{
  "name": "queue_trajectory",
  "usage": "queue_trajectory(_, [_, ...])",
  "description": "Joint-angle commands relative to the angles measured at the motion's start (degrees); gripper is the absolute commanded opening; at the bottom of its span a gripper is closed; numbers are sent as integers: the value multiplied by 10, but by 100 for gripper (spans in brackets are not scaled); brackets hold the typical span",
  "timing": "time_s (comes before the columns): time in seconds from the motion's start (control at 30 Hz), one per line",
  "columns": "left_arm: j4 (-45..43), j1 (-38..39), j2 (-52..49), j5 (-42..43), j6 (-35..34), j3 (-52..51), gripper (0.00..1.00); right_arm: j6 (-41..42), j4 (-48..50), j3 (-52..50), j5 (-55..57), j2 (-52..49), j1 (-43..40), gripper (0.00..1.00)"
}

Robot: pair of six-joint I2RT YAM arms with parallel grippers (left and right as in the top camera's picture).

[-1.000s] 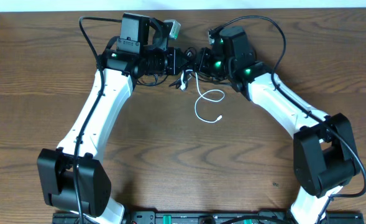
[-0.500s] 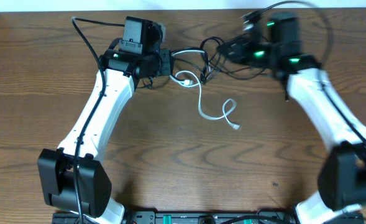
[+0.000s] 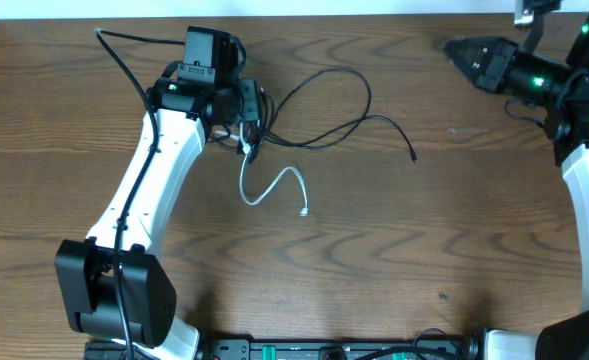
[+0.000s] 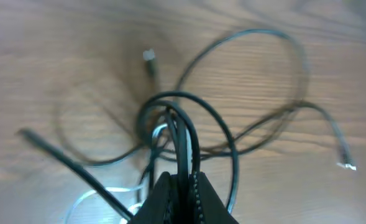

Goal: Untangle cables

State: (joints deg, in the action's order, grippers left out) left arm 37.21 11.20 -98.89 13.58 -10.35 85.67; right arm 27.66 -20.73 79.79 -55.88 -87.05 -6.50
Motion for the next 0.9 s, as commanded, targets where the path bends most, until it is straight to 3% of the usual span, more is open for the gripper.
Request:
queue_trajectory(0.0, [-30, 1, 4, 144, 48, 1, 7, -27, -10, 4, 2, -26, 32, 24])
queue_trajectory(0.1, [-62, 1, 4, 233, 55, 1, 7, -27, -8, 4, 2, -61, 65, 43])
queue_trajectory(0.27, [-104, 1, 4, 330, 50, 2, 7, -26, 43, 4, -73, -135, 110, 49])
queue_trajectory(0.4, [-129, 1, 4, 334, -12, 2, 7, -13, 115, 4, -135, -186, 148, 62])
queue_trajectory(0.67, [-188, 1, 4, 334, -118, 2, 7, 13, 156, 4, -91, -234, 187, 81])
queue_trajectory(0.87, [-197, 1, 4, 334, -144, 2, 7, 85, 236, 4, -94, -261, 209, 82])
